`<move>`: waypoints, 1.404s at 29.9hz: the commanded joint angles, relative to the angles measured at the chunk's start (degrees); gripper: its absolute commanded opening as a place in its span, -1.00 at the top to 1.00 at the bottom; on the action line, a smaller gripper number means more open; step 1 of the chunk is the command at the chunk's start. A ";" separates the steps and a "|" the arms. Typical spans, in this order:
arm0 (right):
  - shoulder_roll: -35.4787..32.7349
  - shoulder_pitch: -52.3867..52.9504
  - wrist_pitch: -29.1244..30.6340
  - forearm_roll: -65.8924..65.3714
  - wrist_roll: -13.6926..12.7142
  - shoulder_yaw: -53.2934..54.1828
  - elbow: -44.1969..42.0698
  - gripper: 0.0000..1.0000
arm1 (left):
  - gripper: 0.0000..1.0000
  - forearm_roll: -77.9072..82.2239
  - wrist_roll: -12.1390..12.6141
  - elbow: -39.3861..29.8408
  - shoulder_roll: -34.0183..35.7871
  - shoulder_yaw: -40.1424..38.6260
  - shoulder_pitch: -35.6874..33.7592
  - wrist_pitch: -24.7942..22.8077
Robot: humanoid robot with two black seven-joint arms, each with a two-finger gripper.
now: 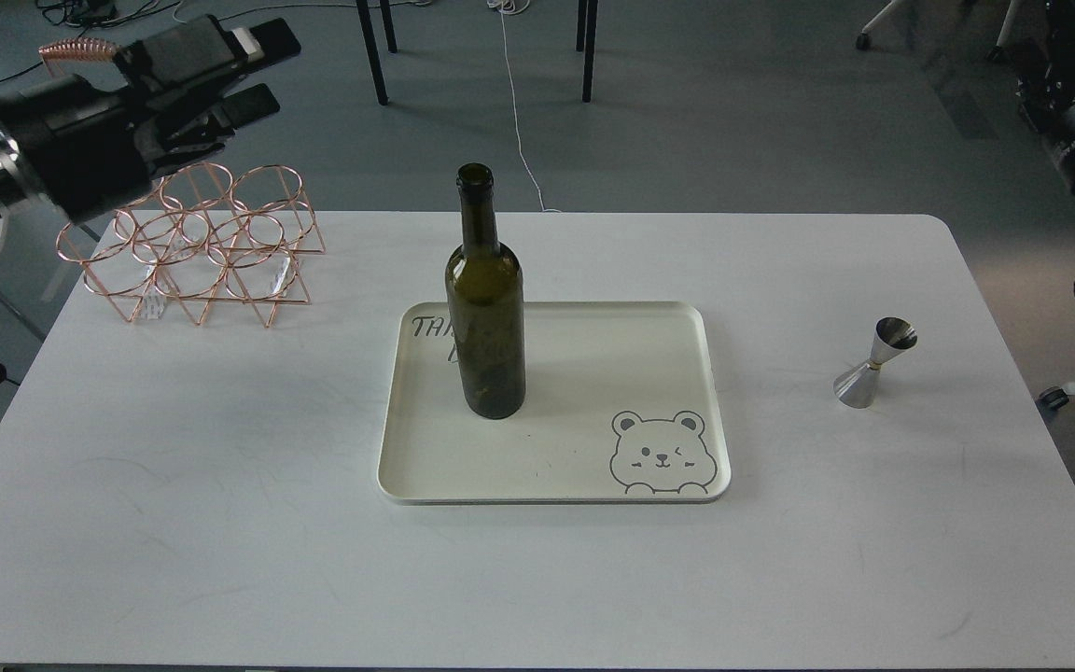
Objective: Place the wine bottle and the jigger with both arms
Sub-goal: 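Reach the left gripper to the green wine bottle neck and grasp it, then lift the wine bottle with the left gripper toward the copper rack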
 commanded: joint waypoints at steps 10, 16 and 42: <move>0.19 -0.07 7.31 10.42 0.01 2.24 -4.07 -0.91 | -0.89 39.59 0.11 -0.43 -14.79 2.23 0.63 0.96; 0.28 -0.16 7.31 10.42 0.01 2.95 -3.81 -0.91 | -0.89 48.49 0.37 0.36 -19.02 3.38 0.98 1.93; 0.28 0.02 7.22 10.42 0.01 3.30 -3.54 -0.91 | 0.74 48.05 0.81 4.41 -21.14 1.19 0.81 4.83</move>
